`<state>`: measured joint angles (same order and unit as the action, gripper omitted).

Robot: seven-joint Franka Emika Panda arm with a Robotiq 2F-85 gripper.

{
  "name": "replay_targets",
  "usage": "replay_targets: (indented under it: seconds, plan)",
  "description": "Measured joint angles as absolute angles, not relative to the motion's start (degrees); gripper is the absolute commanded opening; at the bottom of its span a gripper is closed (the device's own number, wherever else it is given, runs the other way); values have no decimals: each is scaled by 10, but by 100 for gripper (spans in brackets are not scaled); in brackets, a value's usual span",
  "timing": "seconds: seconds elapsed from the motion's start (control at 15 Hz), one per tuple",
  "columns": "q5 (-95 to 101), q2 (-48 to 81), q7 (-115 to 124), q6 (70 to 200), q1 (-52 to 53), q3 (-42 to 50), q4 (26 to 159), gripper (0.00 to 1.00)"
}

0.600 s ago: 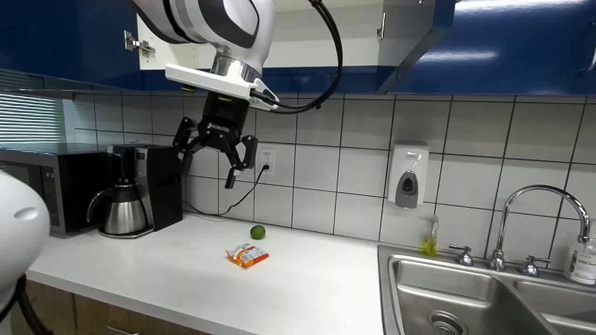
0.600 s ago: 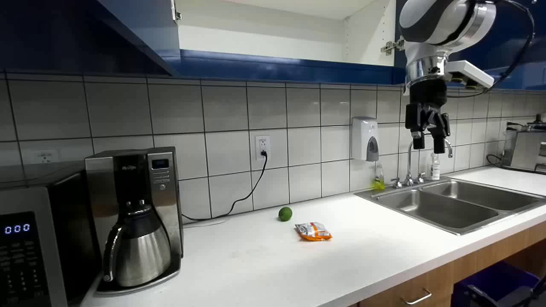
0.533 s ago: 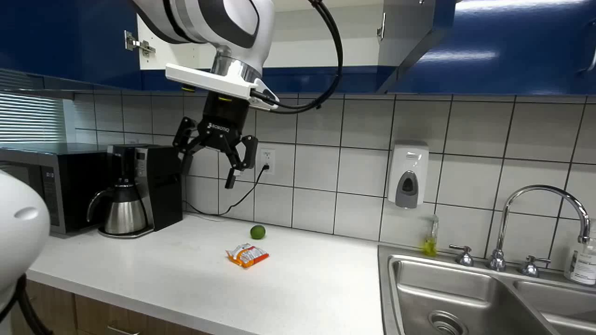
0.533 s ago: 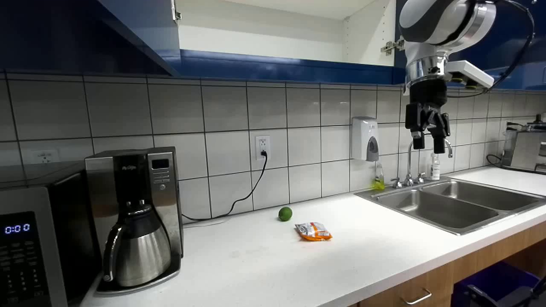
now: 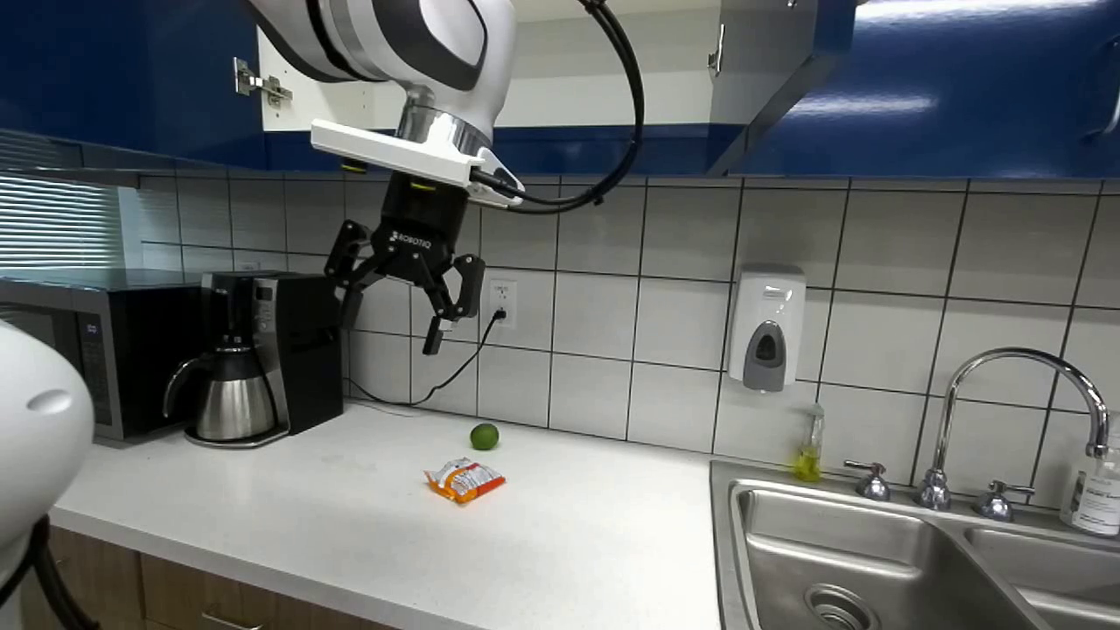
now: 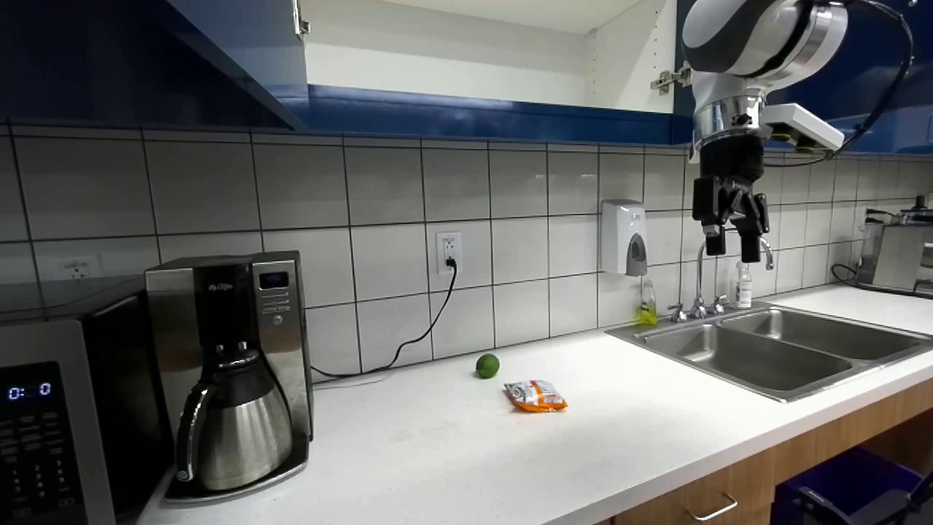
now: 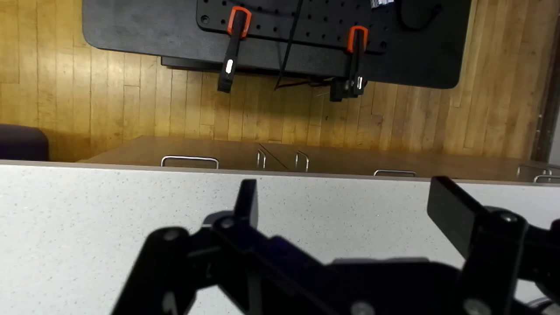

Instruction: Put the orange packet in the upper cabinet.

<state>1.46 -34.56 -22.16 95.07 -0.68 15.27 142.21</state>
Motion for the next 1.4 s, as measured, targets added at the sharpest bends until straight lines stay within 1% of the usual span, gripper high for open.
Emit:
replay_targets:
  seconds: [0.47, 0.73, 1.0, 1.4]
  plan:
    - [14, -342, -222, 955, -7, 151, 1425, 100]
    - [14, -319, -222, 991, -4, 142, 1430, 100]
    - [12, -270, -222, 1068, 5, 126, 1442, 100]
    - [-1, -165, -220, 1223, 19, 94, 1451, 100]
